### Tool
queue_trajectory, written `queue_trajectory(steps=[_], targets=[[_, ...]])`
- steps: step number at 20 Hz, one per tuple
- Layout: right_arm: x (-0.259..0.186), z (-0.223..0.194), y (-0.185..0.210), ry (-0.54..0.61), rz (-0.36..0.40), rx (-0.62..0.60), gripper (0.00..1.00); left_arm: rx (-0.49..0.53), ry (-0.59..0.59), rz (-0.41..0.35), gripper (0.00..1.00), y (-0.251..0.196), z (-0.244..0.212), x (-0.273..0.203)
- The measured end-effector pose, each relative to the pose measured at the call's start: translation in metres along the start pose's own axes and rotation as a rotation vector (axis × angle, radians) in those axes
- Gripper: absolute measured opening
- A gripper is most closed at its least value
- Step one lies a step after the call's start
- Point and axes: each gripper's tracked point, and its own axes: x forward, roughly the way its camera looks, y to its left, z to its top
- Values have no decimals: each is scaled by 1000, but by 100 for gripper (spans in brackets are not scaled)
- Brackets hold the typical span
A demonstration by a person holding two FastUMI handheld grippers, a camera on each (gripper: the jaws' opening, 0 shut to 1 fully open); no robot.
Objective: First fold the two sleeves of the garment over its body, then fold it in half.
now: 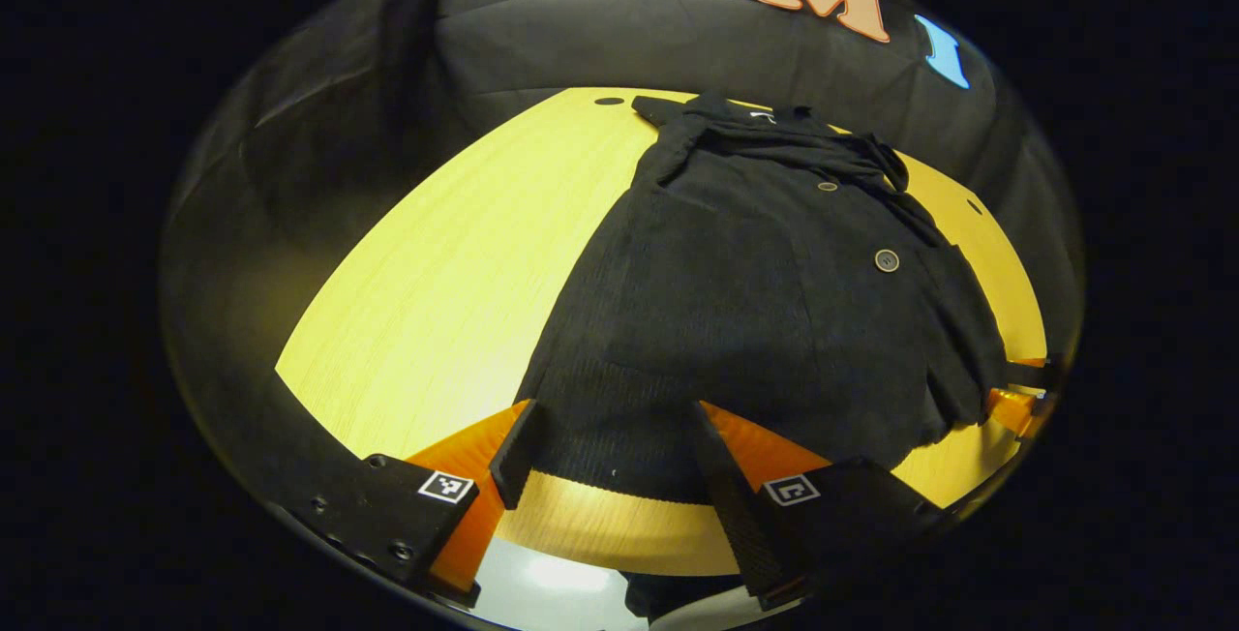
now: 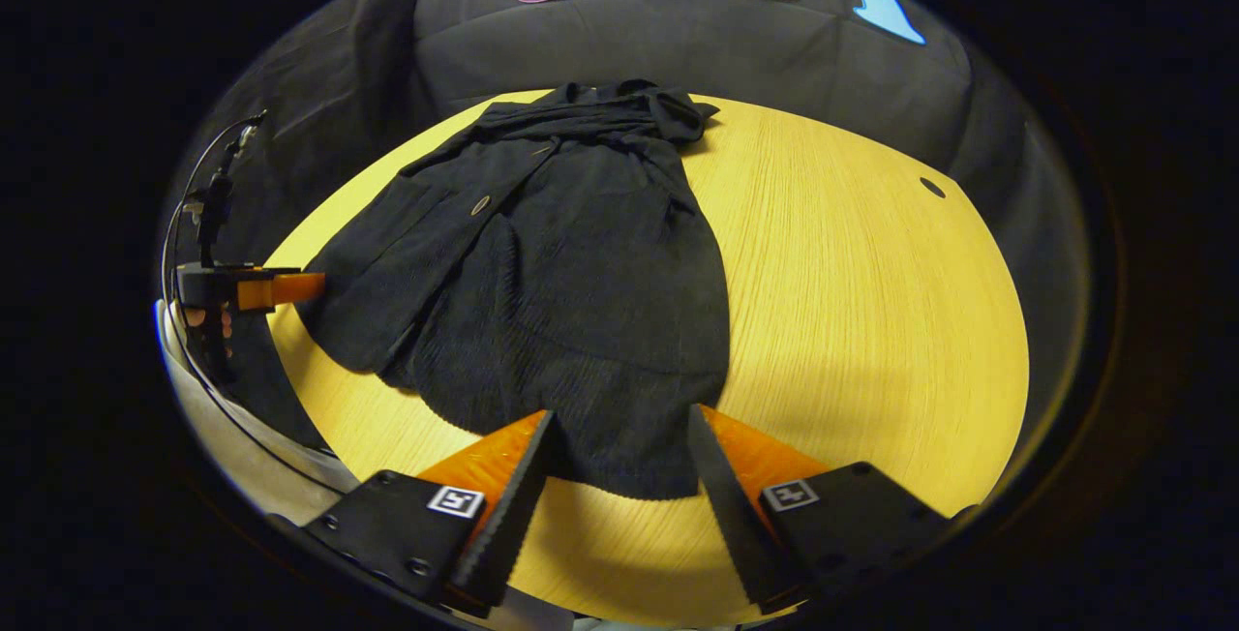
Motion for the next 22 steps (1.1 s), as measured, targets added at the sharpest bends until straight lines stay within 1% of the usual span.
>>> queue_trajectory(steps=[2,3,4,5,6,7,8,9,10,11,12,13,16,17,18,19,22], targets=[[1,2,-1,8,2,34,70,20,3,-8,82,-12,2,2],[2,2,-2,10,-3,49,67,25,8,-9,70,-16,3,4],[2,4,-1,9,8,71,50,31,8,-11,65,-19,4,5],[2,3,3,22,29,95,44,36,14,-14,55,-22,5,5],[1,3,6,24,43,122,31,43,14,-18,49,-25,5,5],[2,4,7,27,49,143,27,52,15,-23,39,-27,6,5],[3,4,9,26,53,151,16,64,14,-23,32,-30,7,7],[2,5,10,29,51,155,16,74,16,-19,19,-31,8,7],[2,5,12,30,51,155,11,81,18,-12,13,-33,8,9],[3,6,15,31,54,159,11,84,25,-5,5,-33,9,9],[3,8,19,29,67,166,7,81,28,-2,3,-33,10,8],[2,12,23,26,80,176,7,71,26,-2,0,-34,13,6],[-6,34,29,-20,115,231,7,35,-31,-21,0,-36,34,-5],[-11,47,30,-52,127,252,7,30,-54,-30,0,-37,45,-8],[-17,62,29,-83,139,272,5,27,-74,-39,0,-38,57,-13],[-21,78,28,-112,149,288,7,28,-94,-46,0,-37,70,-16],[-33,124,23,-181,168,296,7,37,-167,-68,0,-37,118,-19]])
